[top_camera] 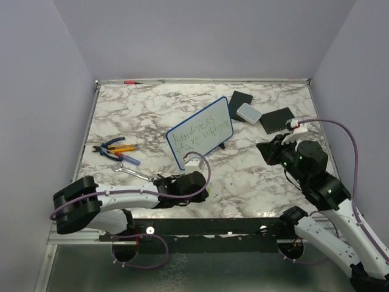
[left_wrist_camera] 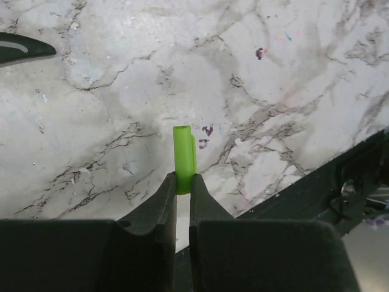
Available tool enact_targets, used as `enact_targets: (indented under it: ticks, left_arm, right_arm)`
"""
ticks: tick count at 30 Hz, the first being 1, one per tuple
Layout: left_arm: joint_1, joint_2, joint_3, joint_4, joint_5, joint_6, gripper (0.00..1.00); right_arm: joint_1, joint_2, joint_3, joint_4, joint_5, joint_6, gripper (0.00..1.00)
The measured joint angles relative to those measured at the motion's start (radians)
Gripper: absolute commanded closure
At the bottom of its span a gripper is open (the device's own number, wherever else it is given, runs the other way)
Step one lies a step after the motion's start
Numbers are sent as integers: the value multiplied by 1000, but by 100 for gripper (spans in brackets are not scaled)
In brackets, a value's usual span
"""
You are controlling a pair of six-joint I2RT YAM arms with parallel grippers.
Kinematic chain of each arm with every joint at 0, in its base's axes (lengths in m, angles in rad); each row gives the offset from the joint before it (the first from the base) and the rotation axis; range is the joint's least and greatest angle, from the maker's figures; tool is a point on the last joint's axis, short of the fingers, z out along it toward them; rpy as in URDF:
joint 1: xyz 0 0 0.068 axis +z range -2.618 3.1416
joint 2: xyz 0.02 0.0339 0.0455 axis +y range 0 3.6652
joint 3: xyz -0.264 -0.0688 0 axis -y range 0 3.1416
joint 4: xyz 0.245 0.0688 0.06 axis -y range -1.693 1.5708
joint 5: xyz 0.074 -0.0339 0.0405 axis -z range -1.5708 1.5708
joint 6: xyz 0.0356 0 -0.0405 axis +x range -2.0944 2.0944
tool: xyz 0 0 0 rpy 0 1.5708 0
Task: Write a sentence on the whiteboard
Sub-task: Close the whiteboard marker at the center of the board.
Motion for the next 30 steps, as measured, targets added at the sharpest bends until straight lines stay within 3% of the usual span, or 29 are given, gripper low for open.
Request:
enact_targets:
  ticks: [5,14,17,25,30]
  left_arm:
    - [-19,124,50,-21,-71,-53,100]
    - [-20,200,98,-48,-101,-31,99]
    - [-21,257,124,-73,-102,4,93]
    - [-26,331,220,-126,-104,111,65]
    - [-27,368,270,-157,-107,159,62]
  right_arm:
    - [0,-51,0,8,35,10,99]
    - [0,-79,0,24,72,21,99]
    - [0,-76,0,24,75,21,99]
    - [0,-74,0,24,83,22,99]
    - [0,-73,0,24,89,22,99]
